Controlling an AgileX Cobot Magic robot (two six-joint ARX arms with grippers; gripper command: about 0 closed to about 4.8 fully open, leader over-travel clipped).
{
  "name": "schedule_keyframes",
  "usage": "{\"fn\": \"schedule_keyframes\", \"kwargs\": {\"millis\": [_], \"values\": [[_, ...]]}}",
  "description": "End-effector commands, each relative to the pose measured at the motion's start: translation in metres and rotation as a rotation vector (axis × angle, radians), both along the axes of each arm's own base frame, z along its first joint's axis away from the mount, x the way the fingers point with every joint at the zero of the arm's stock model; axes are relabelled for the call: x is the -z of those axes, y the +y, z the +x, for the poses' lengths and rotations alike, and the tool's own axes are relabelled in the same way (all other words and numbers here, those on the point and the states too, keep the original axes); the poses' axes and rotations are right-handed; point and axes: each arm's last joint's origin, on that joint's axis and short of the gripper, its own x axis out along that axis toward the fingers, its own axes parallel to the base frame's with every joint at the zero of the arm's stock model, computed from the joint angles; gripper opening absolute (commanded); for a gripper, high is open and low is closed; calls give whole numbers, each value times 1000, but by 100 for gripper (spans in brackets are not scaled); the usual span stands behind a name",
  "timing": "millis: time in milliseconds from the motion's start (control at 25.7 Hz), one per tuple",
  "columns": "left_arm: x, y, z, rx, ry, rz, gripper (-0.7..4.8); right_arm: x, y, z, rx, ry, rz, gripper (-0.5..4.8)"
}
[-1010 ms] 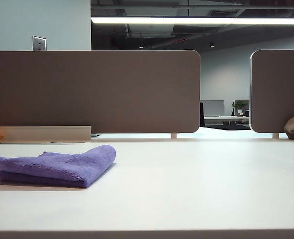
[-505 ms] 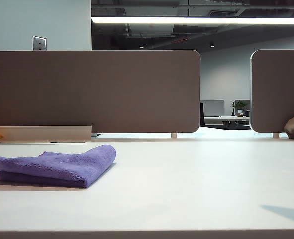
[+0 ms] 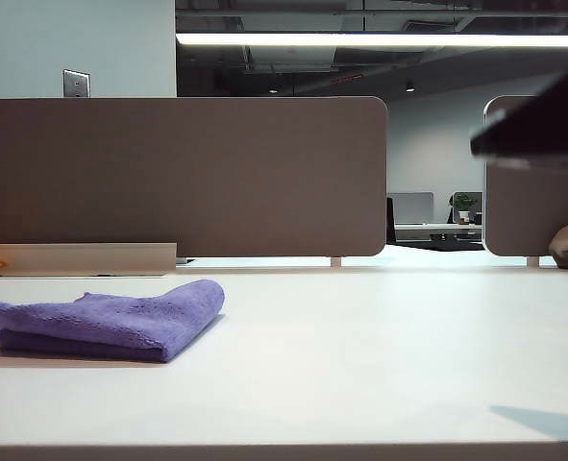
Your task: Fold the bottom of the cloth upward, then fold it vertically to form a square shape.
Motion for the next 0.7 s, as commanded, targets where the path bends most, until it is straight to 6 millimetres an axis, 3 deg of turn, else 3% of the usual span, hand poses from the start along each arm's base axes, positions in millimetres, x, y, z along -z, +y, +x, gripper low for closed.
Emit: {"fn": "schedule_keyframes", "kwargs": {"millis": [39, 699], "values": [[0, 0, 0, 8, -16, 34, -6, 10, 0, 0, 7, 56, 28, -8], [1, 2, 1, -58, -10, 43, -3, 38, -6, -4, 44, 219, -149, -4]]}}
